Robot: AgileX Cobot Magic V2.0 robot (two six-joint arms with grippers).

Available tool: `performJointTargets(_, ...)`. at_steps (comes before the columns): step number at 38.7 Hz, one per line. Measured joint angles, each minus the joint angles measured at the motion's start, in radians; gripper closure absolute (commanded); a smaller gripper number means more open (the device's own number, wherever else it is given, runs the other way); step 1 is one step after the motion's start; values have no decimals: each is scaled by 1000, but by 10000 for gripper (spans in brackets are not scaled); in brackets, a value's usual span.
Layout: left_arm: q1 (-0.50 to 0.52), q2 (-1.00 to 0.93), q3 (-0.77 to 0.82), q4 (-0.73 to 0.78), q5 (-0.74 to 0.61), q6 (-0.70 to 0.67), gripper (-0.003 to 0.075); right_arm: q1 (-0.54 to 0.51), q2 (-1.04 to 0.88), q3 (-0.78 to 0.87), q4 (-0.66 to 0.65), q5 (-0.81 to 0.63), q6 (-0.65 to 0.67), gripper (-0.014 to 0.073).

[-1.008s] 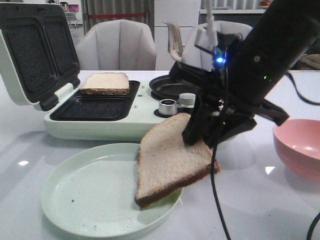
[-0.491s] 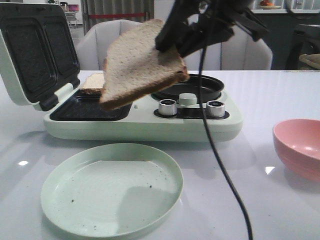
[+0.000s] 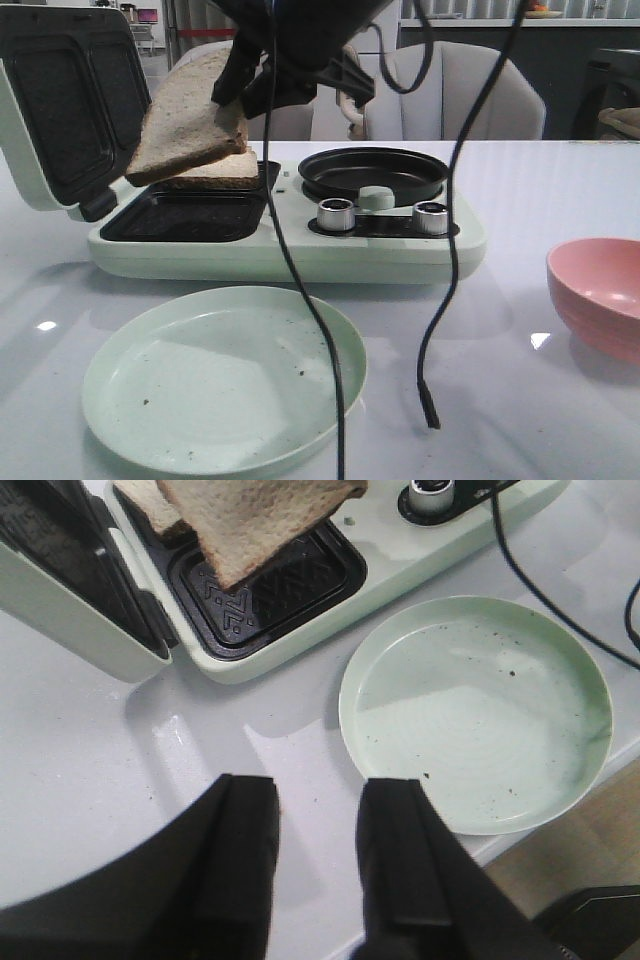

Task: Make breakfast with bread and shrimp
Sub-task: 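Lift the bread slice and lower it onto the slice in the well, then release the bread and withdraw the right gripper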

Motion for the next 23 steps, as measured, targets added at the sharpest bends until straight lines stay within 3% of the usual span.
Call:
performJointTargets(6, 0, 0, 0, 0, 0, 0, 444, 2, 96, -68, 5, 0, 0, 511)
performJointTargets(14, 0, 0, 0, 9, 0, 0, 444, 2, 156, -85, 6, 2, 0, 151)
performJointTargets(17, 0, 0, 0, 13, 0, 0, 444, 2, 162, -85, 6, 4, 0, 62)
performJointTargets(23, 0, 0, 0, 17, 0, 0, 444, 2, 162, -85, 0, 22, 0, 45)
